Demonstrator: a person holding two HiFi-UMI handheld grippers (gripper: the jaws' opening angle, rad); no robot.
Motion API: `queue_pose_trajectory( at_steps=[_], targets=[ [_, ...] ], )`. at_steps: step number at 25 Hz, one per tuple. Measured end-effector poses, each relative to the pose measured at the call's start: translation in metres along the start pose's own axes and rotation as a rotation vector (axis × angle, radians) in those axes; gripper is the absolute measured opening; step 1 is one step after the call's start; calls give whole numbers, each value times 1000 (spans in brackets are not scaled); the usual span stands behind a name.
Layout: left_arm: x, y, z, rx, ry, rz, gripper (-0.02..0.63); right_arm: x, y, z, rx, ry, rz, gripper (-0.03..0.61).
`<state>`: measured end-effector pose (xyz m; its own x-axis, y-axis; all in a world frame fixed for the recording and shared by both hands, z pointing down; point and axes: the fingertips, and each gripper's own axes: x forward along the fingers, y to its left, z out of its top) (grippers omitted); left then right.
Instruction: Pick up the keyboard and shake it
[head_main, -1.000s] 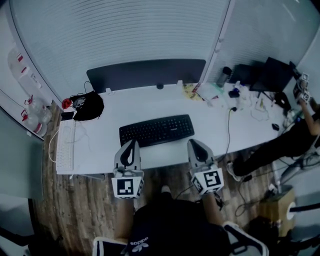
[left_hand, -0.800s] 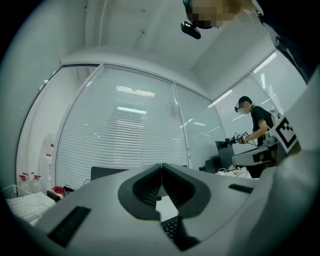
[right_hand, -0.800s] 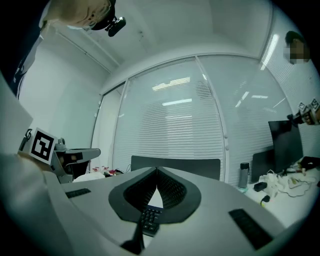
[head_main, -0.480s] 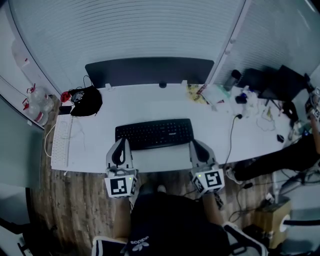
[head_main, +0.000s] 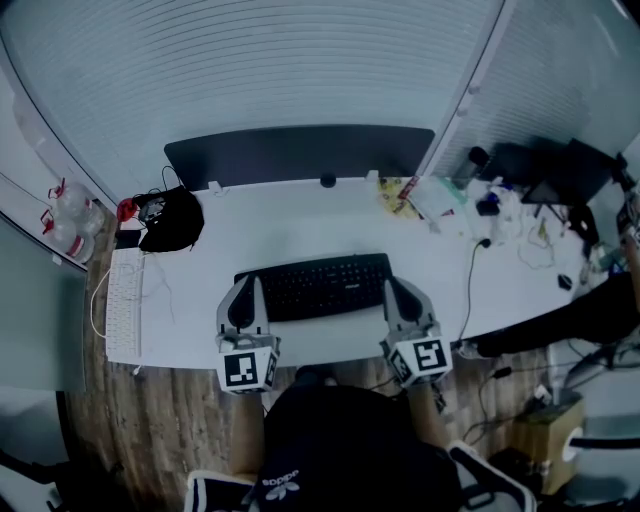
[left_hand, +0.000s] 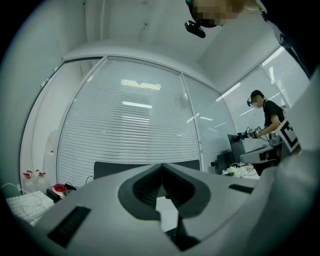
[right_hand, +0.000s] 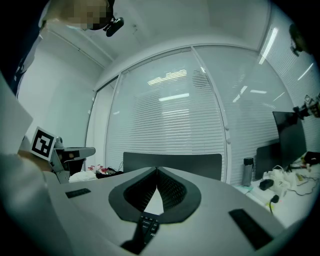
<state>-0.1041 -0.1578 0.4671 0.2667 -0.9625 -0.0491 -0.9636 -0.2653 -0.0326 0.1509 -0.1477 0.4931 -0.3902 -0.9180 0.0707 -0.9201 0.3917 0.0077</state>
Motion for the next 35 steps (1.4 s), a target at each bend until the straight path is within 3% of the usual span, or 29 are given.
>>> queue_pose_trajectory(
  at_steps=[9,18,29,35],
  targets=[
    [41,27,-7,1,27,-68,5,41,-3,3,4,22,-67,5],
    [47,29,-29,-13,109,-126,3,53,-6,-16,-10,71,-72,5],
    [53,42,-22,-20,95,-4,3,77,-23,-6,-33,48,13,6],
    [49,53,-29,-27,121,68,5,79,-39,-7,-34,60,3,6]
  ],
)
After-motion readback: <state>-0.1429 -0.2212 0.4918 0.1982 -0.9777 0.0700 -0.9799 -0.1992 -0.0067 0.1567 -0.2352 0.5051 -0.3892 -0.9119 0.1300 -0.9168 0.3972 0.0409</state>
